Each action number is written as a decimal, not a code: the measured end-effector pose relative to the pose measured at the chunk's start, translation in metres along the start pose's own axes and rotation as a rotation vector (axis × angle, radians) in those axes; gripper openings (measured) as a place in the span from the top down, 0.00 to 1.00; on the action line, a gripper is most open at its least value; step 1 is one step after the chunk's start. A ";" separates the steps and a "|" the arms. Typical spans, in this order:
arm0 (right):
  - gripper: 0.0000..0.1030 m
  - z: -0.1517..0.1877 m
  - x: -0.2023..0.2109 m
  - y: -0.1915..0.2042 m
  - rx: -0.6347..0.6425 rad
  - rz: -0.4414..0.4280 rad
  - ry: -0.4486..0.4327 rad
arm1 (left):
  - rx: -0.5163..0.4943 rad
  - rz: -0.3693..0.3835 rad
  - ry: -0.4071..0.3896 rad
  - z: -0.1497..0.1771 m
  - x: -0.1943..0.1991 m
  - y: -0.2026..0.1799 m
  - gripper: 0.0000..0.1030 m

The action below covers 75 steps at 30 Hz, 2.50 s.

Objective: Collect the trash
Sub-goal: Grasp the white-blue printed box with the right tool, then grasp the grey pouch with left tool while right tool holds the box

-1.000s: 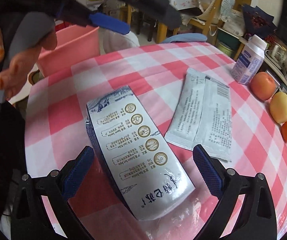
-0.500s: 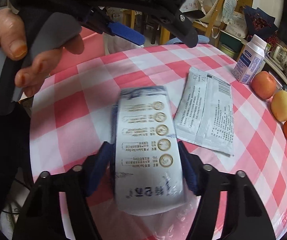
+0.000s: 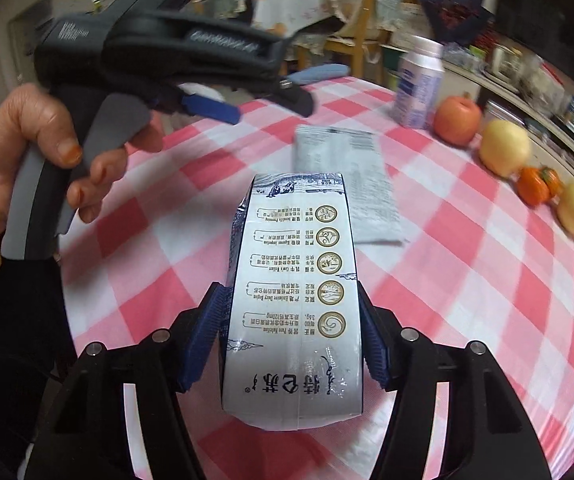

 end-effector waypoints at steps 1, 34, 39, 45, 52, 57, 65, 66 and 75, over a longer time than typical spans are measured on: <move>0.38 0.001 0.003 -0.010 -0.025 0.026 -0.004 | -0.001 -0.008 0.005 0.001 -0.003 0.000 0.13; 0.38 -0.009 0.039 -0.107 -0.336 0.184 -0.087 | -0.051 -0.315 0.091 -0.014 -0.082 -0.050 0.13; 0.38 -0.010 0.038 -0.104 -0.332 0.176 -0.085 | -0.042 -0.301 0.086 -0.010 -0.076 -0.046 0.17; 0.38 -0.009 0.034 -0.103 -0.329 0.170 -0.074 | 0.013 -0.307 0.090 -0.004 -0.071 -0.032 0.10; 0.38 -0.011 0.032 -0.102 -0.318 0.165 -0.074 | 0.072 -0.332 0.121 0.004 -0.080 -0.029 0.07; 0.38 -0.011 0.030 -0.103 -0.324 0.166 -0.071 | 0.029 -0.330 0.107 -0.001 -0.085 -0.035 0.08; 0.38 -0.010 0.026 -0.100 -0.322 0.153 -0.064 | -0.002 -0.279 0.083 -0.006 -0.080 -0.038 0.33; 0.38 -0.010 0.025 -0.101 -0.324 0.151 -0.063 | -0.002 -0.272 0.082 -0.007 -0.079 -0.037 0.37; 0.38 -0.008 0.021 -0.097 -0.320 0.145 -0.050 | -0.047 -0.241 0.072 -0.010 -0.063 -0.031 0.54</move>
Point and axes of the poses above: each gripper's, at about its wrist camera, not at the fingertips, and x roughly against the way its jaws point, y to its left, z to its underside, the point moved 10 cm from there along -x, roughly the way its jaws point, and after that the axes turned 7 degrees about -x, right-handed, at the moved point
